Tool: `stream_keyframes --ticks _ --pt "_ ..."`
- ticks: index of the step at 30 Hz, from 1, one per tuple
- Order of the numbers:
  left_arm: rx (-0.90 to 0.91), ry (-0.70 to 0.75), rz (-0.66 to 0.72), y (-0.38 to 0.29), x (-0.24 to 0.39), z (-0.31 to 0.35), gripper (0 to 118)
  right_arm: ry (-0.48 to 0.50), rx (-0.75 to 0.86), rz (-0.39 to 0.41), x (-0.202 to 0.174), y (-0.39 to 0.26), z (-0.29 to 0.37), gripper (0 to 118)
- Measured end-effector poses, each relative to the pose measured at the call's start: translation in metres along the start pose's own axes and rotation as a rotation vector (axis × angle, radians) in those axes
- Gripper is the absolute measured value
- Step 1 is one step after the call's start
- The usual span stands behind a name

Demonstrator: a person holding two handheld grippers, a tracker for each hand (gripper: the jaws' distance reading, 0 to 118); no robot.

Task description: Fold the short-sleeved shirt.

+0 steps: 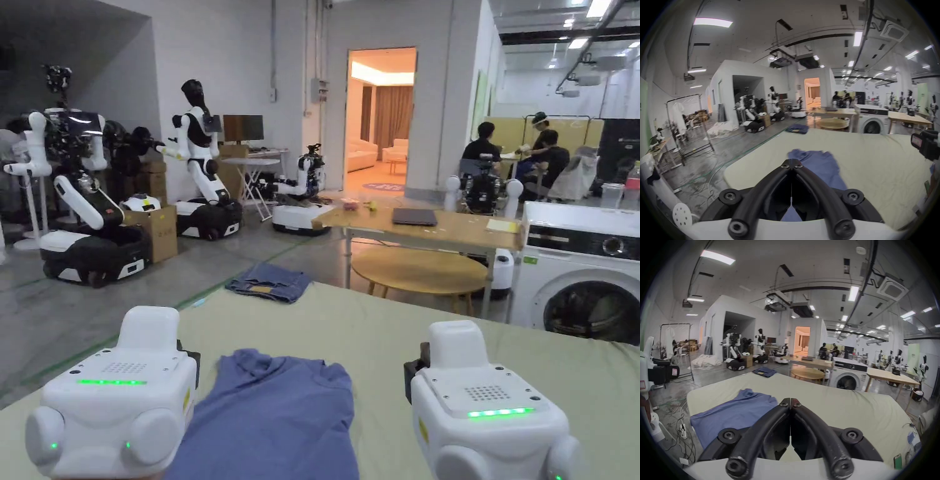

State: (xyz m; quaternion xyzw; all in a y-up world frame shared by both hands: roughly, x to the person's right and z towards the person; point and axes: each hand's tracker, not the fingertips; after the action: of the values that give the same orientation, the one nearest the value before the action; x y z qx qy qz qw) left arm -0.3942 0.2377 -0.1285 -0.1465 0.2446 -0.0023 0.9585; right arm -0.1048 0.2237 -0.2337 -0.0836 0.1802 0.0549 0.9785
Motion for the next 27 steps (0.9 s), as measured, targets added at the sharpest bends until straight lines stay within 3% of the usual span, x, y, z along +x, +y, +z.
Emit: stream_keyframes --ticks 4,10,11,13,14,15,17,23,24,26,27 --pt "-0.098 -0.033 -0.014 -0.023 -0.004 -0.037 0 0.030 -0.030 -0.005 -0.005 -0.015 -0.023 0" --pt "-0.304 -0.251 -0.012 -0.064 0.058 -0.153 0 0.010 -0.092 0.019 0.018 -0.048 -0.042 0" --pt "-0.344 -0.300 -0.007 -0.073 0.071 -0.178 7 0.006 -0.104 0.015 0.025 -0.055 -0.045 0" --pt "-0.471 -0.411 -0.046 -0.096 0.103 -0.230 88 -0.003 -0.131 0.015 0.037 -0.069 -0.052 0" --pt "-0.516 -0.428 -0.077 -0.106 0.117 -0.236 115 -0.014 -0.146 0.018 0.042 -0.075 -0.055 0" --pt "-0.560 -0.414 -0.141 -0.114 0.132 -0.254 117 -0.040 -0.164 0.020 0.048 -0.082 -0.058 0" --pt "-0.550 -0.391 -0.197 -0.128 0.155 -0.279 117 -0.054 -0.190 0.017 0.058 -0.092 -0.063 0" --pt "-0.610 -0.389 -0.149 -0.142 0.189 -0.333 112 -0.122 -0.248 0.011 0.089 -0.111 -0.069 0" --pt "-0.635 -0.404 -0.153 -0.148 0.195 -0.339 103 -0.130 -0.251 0.003 0.094 -0.113 -0.069 0" --pt "-0.761 -0.447 -0.218 -0.159 0.204 -0.347 70 -0.143 -0.258 -0.008 0.100 -0.116 -0.068 0" --pt "-0.704 -0.399 -0.301 -0.161 0.208 -0.339 66 -0.150 -0.260 -0.010 0.104 -0.117 -0.066 0"
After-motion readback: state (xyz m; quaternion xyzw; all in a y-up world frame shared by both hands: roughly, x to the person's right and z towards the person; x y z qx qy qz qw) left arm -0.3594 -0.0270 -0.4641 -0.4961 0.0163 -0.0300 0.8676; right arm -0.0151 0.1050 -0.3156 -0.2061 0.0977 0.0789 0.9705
